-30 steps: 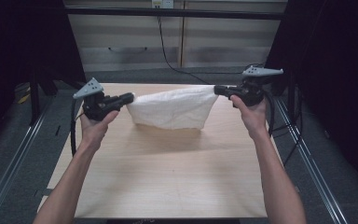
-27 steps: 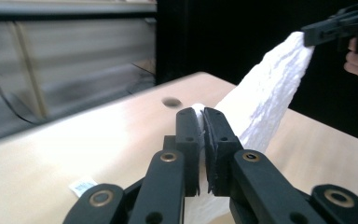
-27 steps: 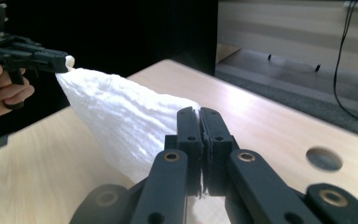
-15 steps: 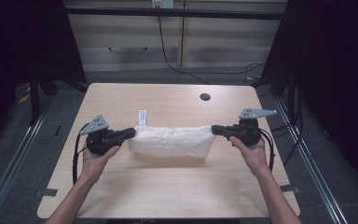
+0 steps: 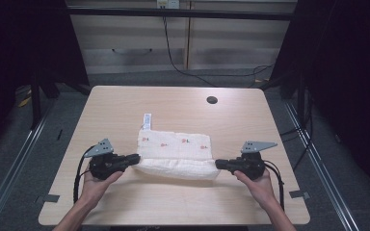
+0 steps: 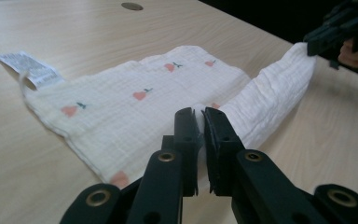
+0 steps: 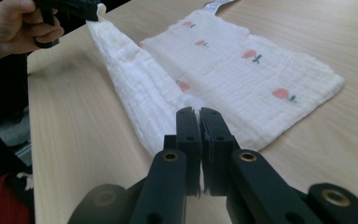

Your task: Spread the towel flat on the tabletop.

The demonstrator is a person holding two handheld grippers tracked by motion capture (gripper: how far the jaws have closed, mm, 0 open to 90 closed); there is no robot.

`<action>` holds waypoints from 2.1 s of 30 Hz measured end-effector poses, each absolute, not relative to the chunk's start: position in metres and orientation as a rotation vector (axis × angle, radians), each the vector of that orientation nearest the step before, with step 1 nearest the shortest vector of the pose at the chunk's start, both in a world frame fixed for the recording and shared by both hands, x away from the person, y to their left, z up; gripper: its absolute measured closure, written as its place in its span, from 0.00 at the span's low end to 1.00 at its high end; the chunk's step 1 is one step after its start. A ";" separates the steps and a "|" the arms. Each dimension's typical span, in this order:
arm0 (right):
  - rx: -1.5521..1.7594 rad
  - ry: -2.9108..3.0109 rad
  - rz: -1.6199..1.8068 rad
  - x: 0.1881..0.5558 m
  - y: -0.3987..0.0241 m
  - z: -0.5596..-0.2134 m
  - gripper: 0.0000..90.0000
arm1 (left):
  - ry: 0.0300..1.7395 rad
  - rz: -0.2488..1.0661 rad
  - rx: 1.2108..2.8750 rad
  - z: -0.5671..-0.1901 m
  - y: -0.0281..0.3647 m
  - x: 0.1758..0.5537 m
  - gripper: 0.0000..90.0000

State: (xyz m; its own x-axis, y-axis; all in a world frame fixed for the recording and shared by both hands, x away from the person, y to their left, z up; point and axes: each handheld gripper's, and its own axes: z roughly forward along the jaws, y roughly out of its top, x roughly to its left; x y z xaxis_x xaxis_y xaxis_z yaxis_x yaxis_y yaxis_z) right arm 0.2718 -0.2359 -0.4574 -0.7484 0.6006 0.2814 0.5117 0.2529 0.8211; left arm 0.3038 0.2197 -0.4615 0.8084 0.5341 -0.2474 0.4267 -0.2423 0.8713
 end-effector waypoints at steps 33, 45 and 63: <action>1.062 2.461 1.466 0.276 -0.223 -0.465 0.79 | 0.801 0.132 1.954 -0.471 0.224 0.316 0.67; 1.057 2.542 1.360 0.334 -0.187 -0.485 0.88 | 0.858 0.133 2.045 -0.497 0.208 0.358 0.82; 1.113 2.588 1.270 0.325 -0.193 -0.507 0.89 | 0.777 0.140 2.154 -0.506 0.191 0.354 0.78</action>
